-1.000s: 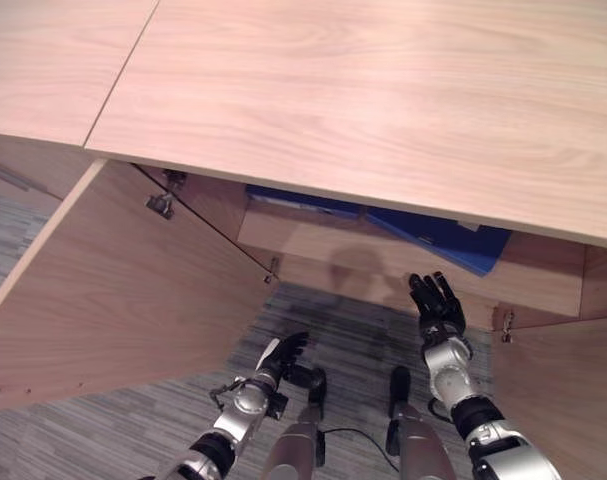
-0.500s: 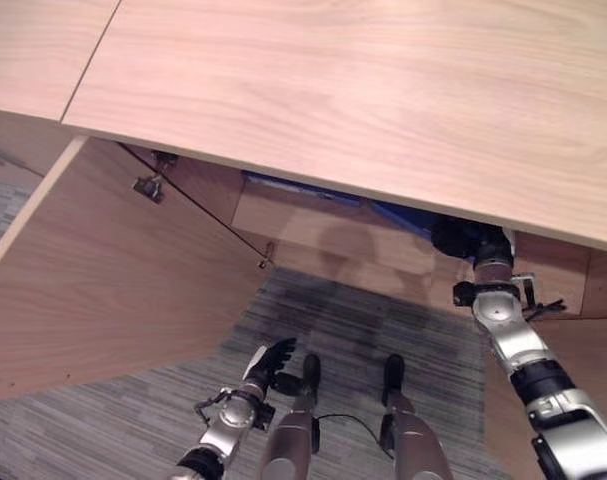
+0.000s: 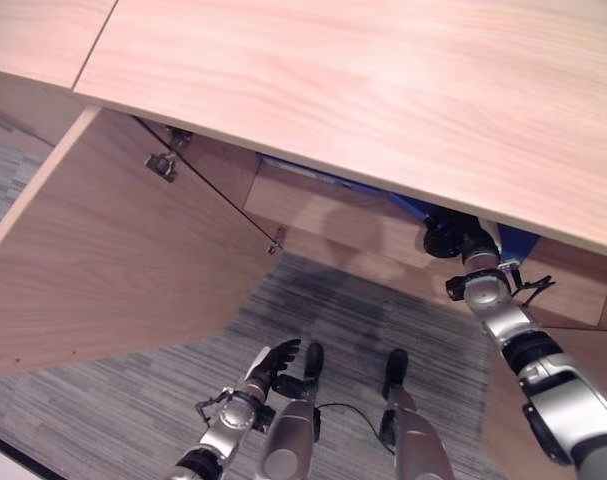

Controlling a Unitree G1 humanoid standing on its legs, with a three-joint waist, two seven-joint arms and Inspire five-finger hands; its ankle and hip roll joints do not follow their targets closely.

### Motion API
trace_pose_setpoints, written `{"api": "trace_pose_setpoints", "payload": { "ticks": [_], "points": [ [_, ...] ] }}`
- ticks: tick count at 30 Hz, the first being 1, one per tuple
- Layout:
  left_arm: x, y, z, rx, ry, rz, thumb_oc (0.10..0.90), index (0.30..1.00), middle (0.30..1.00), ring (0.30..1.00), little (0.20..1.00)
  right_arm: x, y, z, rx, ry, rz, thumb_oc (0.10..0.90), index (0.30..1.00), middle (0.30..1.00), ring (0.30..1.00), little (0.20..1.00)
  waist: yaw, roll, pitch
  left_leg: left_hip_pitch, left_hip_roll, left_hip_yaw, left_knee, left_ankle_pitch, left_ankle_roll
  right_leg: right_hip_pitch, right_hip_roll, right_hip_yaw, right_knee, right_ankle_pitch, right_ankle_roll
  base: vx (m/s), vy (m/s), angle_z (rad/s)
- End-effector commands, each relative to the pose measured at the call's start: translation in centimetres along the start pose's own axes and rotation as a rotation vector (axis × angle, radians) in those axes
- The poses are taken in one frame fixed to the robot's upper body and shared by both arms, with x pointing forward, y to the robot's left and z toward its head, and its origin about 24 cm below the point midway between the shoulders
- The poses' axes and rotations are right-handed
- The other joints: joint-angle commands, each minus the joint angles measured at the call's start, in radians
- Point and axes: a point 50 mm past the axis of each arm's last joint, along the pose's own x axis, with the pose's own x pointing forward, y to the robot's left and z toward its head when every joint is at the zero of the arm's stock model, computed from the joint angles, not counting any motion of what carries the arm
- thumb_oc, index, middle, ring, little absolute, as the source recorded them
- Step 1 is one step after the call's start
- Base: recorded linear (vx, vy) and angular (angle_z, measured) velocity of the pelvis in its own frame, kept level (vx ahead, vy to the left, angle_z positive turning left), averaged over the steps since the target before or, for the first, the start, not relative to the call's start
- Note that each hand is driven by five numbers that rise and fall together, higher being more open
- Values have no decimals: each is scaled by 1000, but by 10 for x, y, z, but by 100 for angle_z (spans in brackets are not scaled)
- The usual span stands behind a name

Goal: Put the empty folder in the office cabinet

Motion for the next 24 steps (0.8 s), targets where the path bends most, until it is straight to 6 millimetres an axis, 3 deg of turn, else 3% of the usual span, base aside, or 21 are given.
{"api": "trace_pose_setpoints", "payload": {
  "ticks": [1, 9, 19, 23, 24],
  "points": [
    [2, 10, 9, 69, -52, -6, 800, 900, 900, 900, 900, 23, -28, 34, -10, -88, -78, 400, 300, 300, 300, 300, 21, 15, -36, 1, 42, 3, -2, -51, -73, -31, -70, 42, 235, -207, 106, -1, -33, 16],
    [3, 17, 16, 47, -76, 10, 800, 900, 900, 900, 900, 32, -48, 24, 3, 23, -134, 400, 300, 300, 300, 300, 44, 36, -9, -37, 43, -10, 5, -41, -77, -63, -72, 26, 253, -211, 106, -2, -26, 5],
    [-11, 9, 0, 107, -61, -68, 800, 900, 900, 900, 900, 33, -106, -2, 24, 187, -304, 400, 300, 300, 300, 300, 78, 78, 20, -88, 39, -24, 7, -31, -79, -121, -80, 9, 288, -225, 110, -2, -24, 6],
    [-17, 9, -6, 108, -57, -90, 800, 900, 900, 900, 900, 26, -144, -15, 56, 241, -418, 400, 300, 300, 300, 300, 85, 98, 32, -99, 34, -25, 11, -35, -78, -145, -88, 8, 315, -242, 111, 4, -2, 4],
    [-17, 9, -5, 108, -58, -90, 800, 900, 900, 900, 900, 26, -145, -15, 57, 240, -419, 400, 300, 300, 300, 300, 86, 99, 30, -104, 35, -25, 10, -30, -77, -147, -86, 8, 310, -234, 111, 7, -2, 12]
  ]
}}
